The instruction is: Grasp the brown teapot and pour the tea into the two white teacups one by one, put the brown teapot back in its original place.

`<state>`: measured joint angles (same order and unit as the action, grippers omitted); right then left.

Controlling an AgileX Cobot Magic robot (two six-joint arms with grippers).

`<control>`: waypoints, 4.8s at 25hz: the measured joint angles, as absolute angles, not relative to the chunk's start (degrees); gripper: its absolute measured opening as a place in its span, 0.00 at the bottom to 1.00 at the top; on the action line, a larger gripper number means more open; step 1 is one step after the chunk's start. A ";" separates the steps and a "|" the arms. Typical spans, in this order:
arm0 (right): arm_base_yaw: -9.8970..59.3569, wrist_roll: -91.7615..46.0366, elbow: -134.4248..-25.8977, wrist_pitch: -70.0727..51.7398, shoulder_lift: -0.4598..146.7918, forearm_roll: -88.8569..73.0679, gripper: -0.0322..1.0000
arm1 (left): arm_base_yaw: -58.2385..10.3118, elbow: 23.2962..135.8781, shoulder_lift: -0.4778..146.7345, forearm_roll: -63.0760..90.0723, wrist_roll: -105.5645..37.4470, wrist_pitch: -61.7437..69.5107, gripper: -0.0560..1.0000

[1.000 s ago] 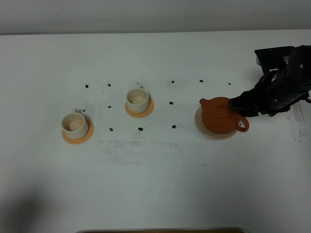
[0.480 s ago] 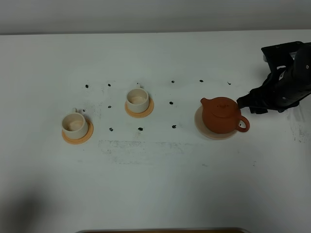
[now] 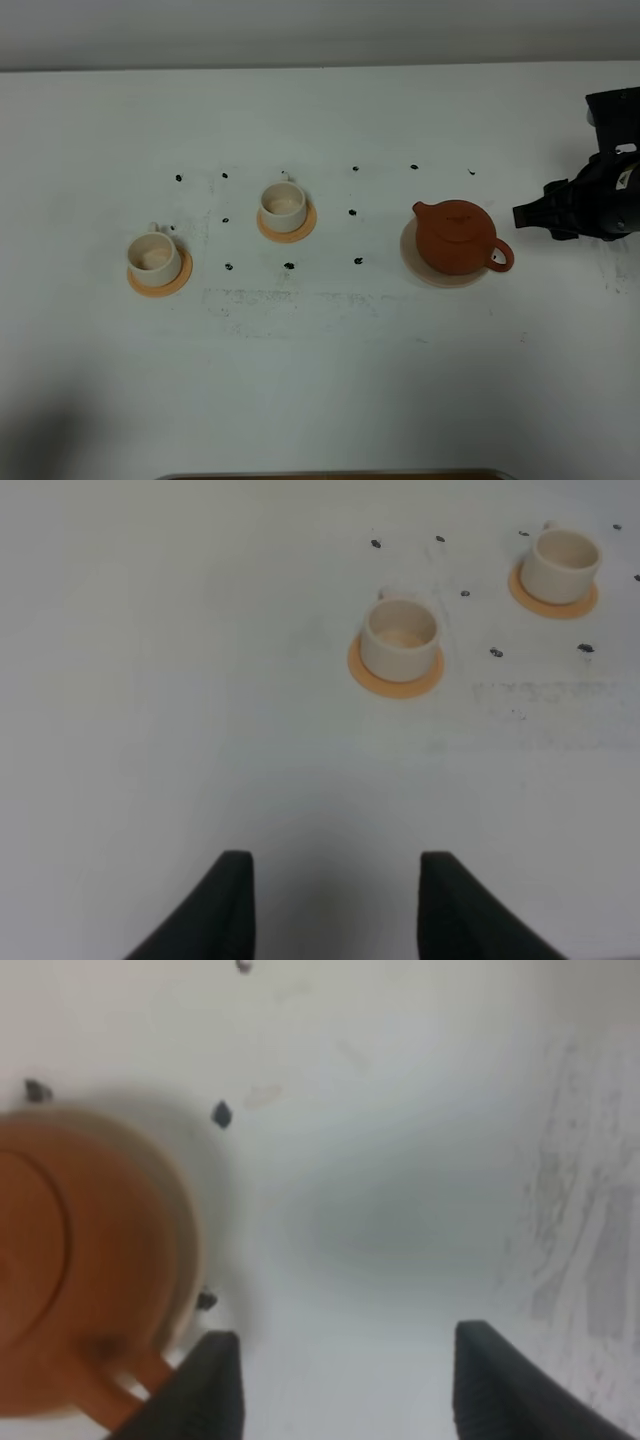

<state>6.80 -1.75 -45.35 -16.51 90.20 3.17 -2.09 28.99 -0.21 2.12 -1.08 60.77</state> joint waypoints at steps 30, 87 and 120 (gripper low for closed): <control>8.72 -10.64 -40.97 -7.35 99.21 0.76 0.50 | -2.09 28.99 -0.21 2.12 -1.14 60.77 0.44; 6.86 -24.82 -41.03 -12.33 97.43 -15.10 0.50 | -2.09 28.99 -0.21 2.12 -1.09 60.77 0.44; 12.51 3.97 -50.95 -30.31 88.46 -5.27 0.50 | -2.09 28.99 -0.21 2.12 -1.09 60.77 0.44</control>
